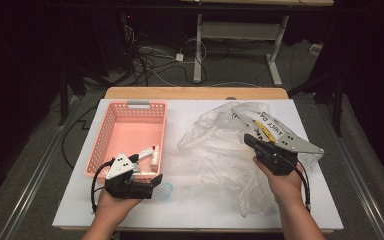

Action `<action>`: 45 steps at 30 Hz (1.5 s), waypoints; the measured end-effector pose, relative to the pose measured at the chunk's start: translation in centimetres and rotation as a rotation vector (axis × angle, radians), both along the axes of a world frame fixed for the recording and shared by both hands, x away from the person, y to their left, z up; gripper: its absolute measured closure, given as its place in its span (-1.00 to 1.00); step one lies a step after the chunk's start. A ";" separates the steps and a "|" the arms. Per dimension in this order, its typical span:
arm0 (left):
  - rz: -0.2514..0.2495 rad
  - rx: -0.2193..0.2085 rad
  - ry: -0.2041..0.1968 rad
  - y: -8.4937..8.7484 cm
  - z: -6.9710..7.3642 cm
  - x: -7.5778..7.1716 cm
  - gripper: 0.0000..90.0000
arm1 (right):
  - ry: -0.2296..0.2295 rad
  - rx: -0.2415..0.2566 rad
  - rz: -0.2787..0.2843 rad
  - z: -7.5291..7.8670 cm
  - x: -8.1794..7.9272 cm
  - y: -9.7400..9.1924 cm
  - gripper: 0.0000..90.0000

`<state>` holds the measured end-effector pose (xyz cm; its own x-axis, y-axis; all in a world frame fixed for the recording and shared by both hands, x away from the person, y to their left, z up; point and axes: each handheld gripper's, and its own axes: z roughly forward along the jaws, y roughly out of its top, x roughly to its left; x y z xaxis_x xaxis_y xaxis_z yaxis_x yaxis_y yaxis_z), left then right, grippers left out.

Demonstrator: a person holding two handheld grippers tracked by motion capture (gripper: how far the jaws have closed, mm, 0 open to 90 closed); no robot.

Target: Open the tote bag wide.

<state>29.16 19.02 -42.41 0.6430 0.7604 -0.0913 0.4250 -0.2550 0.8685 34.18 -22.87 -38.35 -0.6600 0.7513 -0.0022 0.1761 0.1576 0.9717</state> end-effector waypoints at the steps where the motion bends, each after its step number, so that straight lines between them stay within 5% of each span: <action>1: 0.004 0.002 0.001 0.2 0.0 0.0 -1.00 | 0.001 -0.002 0.003 0.0 0.0 -0.1 1.00; 27: 0.158 0.042 0.039 6.3 -0.3 1.2 -1.00 | 0.033 0.007 0.024 -0.4 0.1 -0.6 1.00; 36: 0.146 0.042 0.048 5.9 0.1 1.3 -0.99 | 0.033 -0.002 0.040 -0.5 0.1 -0.3 1.00; 45: 0.147 0.017 0.008 5.2 1.4 1.8 -0.99 | 0.022 0.014 0.053 -0.2 -0.1 -0.6 1.00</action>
<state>30.97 24.22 -40.97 0.5239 0.8478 -0.0825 0.4659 -0.2041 0.8609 34.05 -23.50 -38.54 -0.6989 0.7149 0.0228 0.1893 0.1542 0.9697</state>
